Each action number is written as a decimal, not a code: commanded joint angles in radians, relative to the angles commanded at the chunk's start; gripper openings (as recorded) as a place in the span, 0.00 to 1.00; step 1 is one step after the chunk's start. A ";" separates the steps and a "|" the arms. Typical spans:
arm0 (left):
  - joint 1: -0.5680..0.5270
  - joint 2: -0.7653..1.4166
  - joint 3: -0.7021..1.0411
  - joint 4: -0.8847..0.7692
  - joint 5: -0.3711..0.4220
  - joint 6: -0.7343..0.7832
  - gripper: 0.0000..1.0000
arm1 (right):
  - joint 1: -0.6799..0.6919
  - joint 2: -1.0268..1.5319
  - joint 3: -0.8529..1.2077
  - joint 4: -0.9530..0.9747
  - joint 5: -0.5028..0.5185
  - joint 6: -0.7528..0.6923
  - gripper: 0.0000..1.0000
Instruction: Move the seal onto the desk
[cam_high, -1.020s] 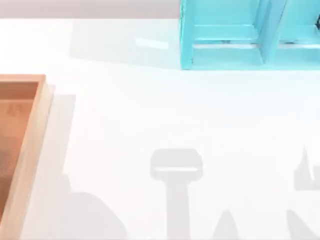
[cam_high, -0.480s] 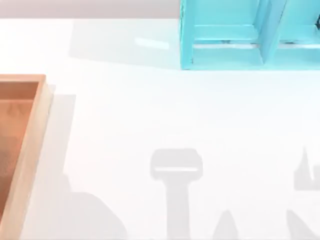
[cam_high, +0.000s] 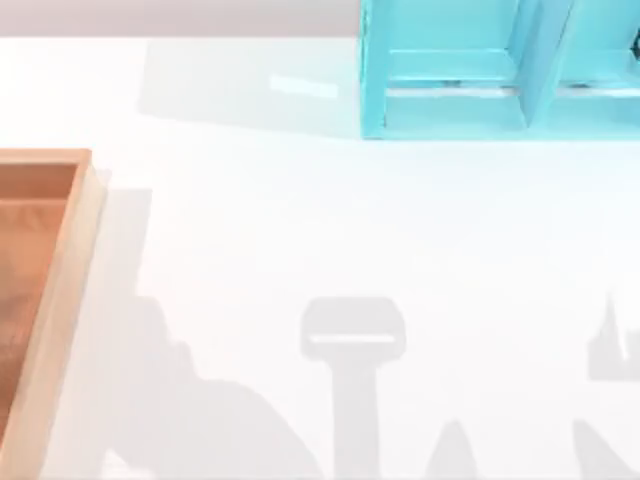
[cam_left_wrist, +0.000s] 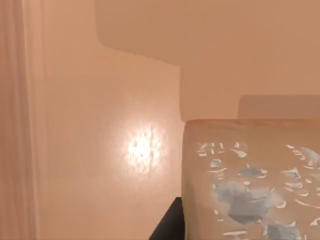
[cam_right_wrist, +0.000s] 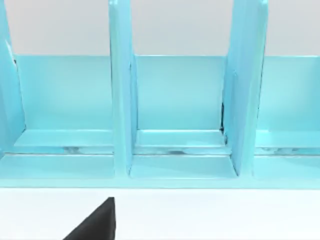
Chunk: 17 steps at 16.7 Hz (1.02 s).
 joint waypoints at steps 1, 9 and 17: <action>-0.026 -0.007 0.029 -0.043 0.001 -0.030 0.00 | 0.000 0.000 0.000 0.000 0.000 0.000 1.00; -0.434 -0.091 0.236 -0.378 -0.005 -0.368 0.00 | 0.000 0.000 0.000 0.000 0.000 0.000 1.00; -0.523 -0.119 0.278 -0.433 -0.012 -0.453 0.00 | 0.000 0.000 0.000 0.000 0.000 0.000 1.00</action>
